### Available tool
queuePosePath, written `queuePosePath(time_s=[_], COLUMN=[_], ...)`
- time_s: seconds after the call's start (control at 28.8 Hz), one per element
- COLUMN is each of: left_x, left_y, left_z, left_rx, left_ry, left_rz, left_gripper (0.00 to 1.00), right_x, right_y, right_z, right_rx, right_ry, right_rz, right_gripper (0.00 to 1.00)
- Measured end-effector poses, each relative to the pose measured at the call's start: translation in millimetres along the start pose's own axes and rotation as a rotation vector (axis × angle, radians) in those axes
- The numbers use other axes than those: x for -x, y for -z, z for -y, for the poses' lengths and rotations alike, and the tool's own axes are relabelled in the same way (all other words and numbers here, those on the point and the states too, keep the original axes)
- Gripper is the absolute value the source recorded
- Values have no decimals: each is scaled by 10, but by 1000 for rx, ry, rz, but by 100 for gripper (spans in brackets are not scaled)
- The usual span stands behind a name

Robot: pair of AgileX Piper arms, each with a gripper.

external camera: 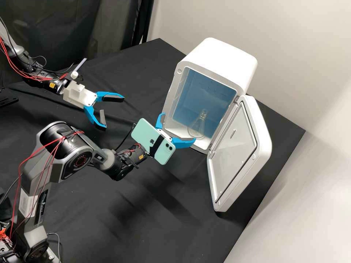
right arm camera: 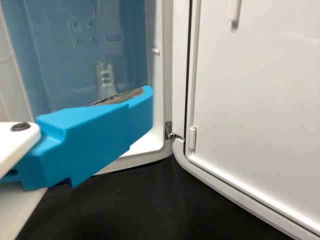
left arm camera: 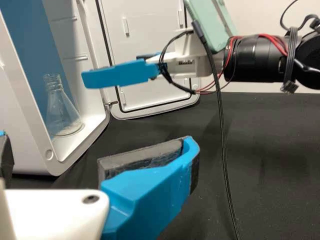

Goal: Take the flask out of the incubator

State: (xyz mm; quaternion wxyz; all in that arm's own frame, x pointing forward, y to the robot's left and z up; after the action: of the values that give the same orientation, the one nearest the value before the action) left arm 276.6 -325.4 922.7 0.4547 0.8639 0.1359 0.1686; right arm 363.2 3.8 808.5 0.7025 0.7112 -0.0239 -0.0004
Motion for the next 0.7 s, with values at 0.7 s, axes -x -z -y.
queuePosePath(time_s=[0.7], left_x=[12], left_y=[-40], left_z=[-30], left_rx=[11], left_ry=[-8], left_rz=[19], left_gripper=[100], right_x=[-134], right_y=[-159], right_z=[246], right_rx=[22], right_ry=[59], right_rz=[56], right_gripper=[100])
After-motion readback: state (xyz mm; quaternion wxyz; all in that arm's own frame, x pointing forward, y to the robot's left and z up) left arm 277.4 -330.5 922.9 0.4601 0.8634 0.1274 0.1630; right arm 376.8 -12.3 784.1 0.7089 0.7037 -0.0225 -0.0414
